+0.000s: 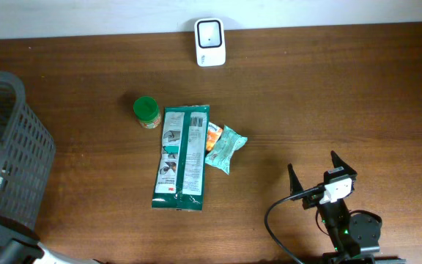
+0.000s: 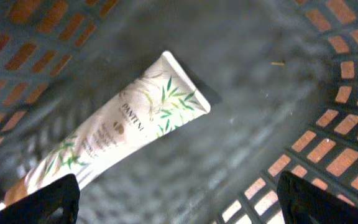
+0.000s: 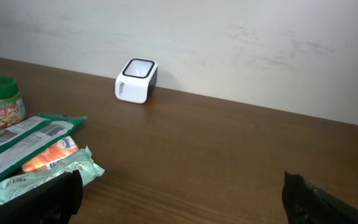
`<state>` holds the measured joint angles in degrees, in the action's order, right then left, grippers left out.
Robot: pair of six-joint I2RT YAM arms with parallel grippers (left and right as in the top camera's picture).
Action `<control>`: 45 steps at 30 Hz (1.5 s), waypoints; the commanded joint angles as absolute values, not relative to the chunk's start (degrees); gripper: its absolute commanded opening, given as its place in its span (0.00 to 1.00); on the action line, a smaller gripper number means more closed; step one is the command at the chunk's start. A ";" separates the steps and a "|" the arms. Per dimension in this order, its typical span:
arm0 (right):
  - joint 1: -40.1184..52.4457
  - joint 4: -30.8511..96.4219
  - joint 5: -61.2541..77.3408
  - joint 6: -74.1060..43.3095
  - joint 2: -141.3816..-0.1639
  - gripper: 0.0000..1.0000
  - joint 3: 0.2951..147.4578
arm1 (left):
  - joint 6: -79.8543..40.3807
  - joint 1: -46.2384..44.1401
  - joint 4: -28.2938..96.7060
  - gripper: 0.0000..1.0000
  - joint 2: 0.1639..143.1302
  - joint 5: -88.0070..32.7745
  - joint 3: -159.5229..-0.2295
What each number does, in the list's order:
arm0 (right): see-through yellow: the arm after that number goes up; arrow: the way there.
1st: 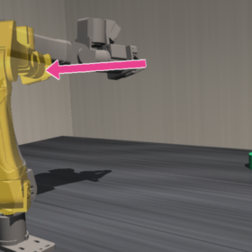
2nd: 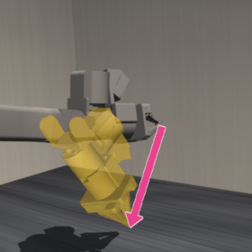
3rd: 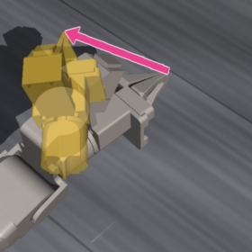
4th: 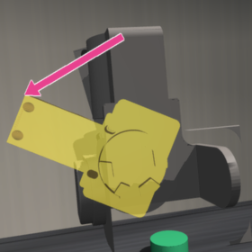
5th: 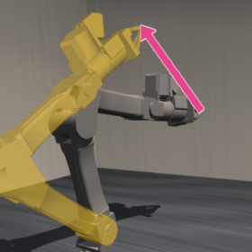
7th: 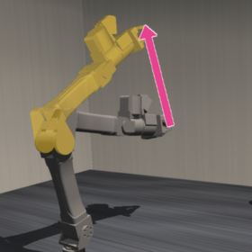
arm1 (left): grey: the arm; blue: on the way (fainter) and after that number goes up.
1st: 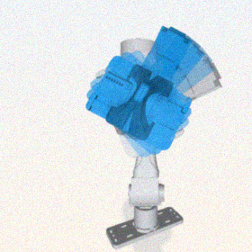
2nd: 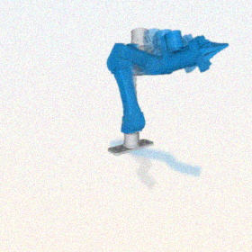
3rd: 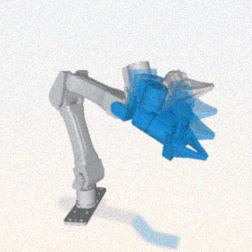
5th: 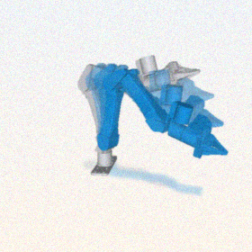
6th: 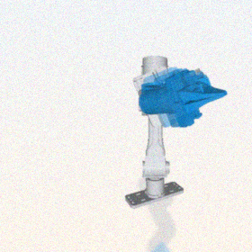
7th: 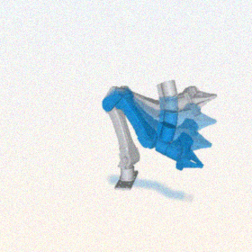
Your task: Scan the item barcode
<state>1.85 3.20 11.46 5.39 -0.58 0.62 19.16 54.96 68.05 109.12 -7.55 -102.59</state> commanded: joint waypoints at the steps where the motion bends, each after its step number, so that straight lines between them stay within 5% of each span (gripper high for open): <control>1: 1.48 3.49 11.60 5.56 -0.21 0.98 0.32 | 22.44 55.37 60.51 0.99 109.19 -10.20 -97.34; 10: 1.48 3.49 11.60 5.56 -0.21 0.98 0.32 | 36.12 55.42 51.07 0.99 109.19 4.21 -83.72; 21: 1.48 3.49 11.60 5.56 -0.21 0.98 0.32 | 39.11 59.79 50.61 0.98 114.67 4.73 -83.07; 24: 1.48 3.49 11.60 5.58 -0.21 0.99 0.32 | 39.11 59.79 50.50 0.74 116.25 4.75 -83.07; 28: 1.48 3.49 11.60 5.56 -0.21 0.98 0.32 | 39.07 59.22 50.33 0.28 116.33 3.90 -83.44; 34: 1.48 3.49 11.60 5.56 -0.21 0.98 0.32 | 39.07 56.47 51.48 0.03 115.39 3.92 -84.71; 45: 1.48 3.49 11.60 5.56 -0.21 0.98 0.32 | 26.79 42.52 53.25 0.00 100.25 3.88 -104.38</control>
<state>1.85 3.20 11.44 5.37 -0.58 0.62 31.07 45.43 53.91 108.44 4.69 -97.14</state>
